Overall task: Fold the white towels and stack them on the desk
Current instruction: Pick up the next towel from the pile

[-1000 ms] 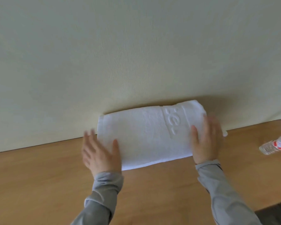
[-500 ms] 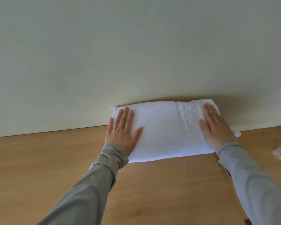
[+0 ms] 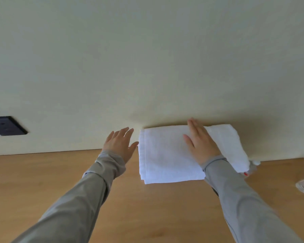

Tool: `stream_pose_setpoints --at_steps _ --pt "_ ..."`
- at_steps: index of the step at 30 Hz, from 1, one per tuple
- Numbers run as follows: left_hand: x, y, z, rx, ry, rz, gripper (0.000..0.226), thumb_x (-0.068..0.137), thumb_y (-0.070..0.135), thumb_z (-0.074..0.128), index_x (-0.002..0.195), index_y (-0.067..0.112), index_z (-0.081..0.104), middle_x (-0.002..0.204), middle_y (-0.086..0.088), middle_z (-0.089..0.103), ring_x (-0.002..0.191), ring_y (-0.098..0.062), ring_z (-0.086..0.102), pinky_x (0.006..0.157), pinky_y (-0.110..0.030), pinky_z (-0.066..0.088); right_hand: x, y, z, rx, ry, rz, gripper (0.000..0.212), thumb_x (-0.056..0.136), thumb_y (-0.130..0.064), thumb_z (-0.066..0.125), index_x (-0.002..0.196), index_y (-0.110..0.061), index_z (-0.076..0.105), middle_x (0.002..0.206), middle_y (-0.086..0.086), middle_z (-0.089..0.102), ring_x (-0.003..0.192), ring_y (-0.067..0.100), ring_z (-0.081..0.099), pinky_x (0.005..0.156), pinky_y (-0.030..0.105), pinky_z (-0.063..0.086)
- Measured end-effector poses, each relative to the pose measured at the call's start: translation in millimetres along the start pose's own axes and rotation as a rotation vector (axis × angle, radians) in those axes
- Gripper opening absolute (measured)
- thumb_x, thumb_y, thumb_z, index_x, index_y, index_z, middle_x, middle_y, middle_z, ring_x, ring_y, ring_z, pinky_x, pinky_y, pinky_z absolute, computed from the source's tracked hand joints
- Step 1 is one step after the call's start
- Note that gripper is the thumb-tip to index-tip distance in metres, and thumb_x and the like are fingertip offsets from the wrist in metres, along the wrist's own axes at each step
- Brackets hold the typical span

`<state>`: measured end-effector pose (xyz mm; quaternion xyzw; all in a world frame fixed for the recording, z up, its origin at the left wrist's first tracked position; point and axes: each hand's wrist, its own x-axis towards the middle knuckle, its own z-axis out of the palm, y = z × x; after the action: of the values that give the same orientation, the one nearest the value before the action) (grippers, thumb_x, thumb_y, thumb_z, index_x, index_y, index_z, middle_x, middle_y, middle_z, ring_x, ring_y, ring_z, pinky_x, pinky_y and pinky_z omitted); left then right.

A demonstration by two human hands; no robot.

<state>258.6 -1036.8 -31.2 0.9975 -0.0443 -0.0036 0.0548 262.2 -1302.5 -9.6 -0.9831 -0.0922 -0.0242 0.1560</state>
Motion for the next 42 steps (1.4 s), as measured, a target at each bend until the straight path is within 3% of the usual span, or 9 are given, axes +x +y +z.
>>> stream_pose_setpoints --at_steps 7,11,21,27,35,42 --pt "-56 -88 -63 0.069 0.095 -0.072 0.056 0.097 0.047 0.031 0.147 0.021 0.024 0.154 0.002 0.025 0.139 -0.017 0.026 0.116 -0.034 0.014 -1 -140 -6 -0.004 0.066 -0.212 0.054 0.102 -0.034 0.027 0.150 -0.011 0.014 0.159 0.005 0.012 0.146 0.016 0.008 0.116 0.024 0.002" --pt "-116 -170 -100 0.124 0.116 -0.166 0.056 0.097 0.049 0.028 0.147 0.022 0.024 0.150 0.004 0.032 0.138 -0.015 0.027 0.116 -0.033 0.016 -9 -237 -5 -0.062 0.138 -0.350 0.053 0.101 -0.034 0.031 0.146 -0.008 0.024 0.152 0.009 0.030 0.140 0.022 0.026 0.114 0.031 0.016" --pt "-360 -413 -191 0.157 0.247 -0.564 0.054 0.095 0.048 0.033 0.142 0.024 0.034 0.144 0.004 0.043 0.131 -0.017 0.039 0.109 -0.032 0.027 -76 -558 40 -0.011 0.158 -0.723 0.052 0.099 -0.035 0.035 0.144 -0.009 0.029 0.146 0.006 0.037 0.134 0.023 0.033 0.112 0.038 0.022" --pt "-494 -505 -226 0.177 0.399 -0.800 0.053 0.095 0.047 0.039 0.143 0.023 0.036 0.141 0.007 0.046 0.131 -0.017 0.040 0.106 -0.032 0.028 -132 -720 67 0.021 0.107 -0.953 0.055 0.099 -0.037 0.036 0.145 -0.010 0.027 0.150 0.006 0.032 0.137 0.021 0.029 0.113 0.038 0.021" --pt "-579 -590 -248 0.206 0.495 -0.983 0.052 0.094 0.049 0.038 0.140 0.024 0.039 0.133 0.006 0.053 0.121 -0.017 0.049 0.100 -0.033 0.036 -148 -843 90 0.030 0.076 -1.085 0.055 0.098 -0.038 0.036 0.146 -0.013 0.025 0.149 0.003 0.032 0.136 0.018 0.030 0.111 0.033 0.023" --pt "-567 -659 -254 0.224 0.454 -0.985 0.052 0.096 0.048 0.036 0.142 0.024 0.035 0.137 0.006 0.049 0.124 -0.016 0.047 0.103 -0.032 0.036 -106 -900 112 0.126 0.123 -0.984 0.052 0.097 -0.037 0.041 0.143 -0.015 0.032 0.143 0.001 0.042 0.129 0.019 0.038 0.105 0.032 0.029"
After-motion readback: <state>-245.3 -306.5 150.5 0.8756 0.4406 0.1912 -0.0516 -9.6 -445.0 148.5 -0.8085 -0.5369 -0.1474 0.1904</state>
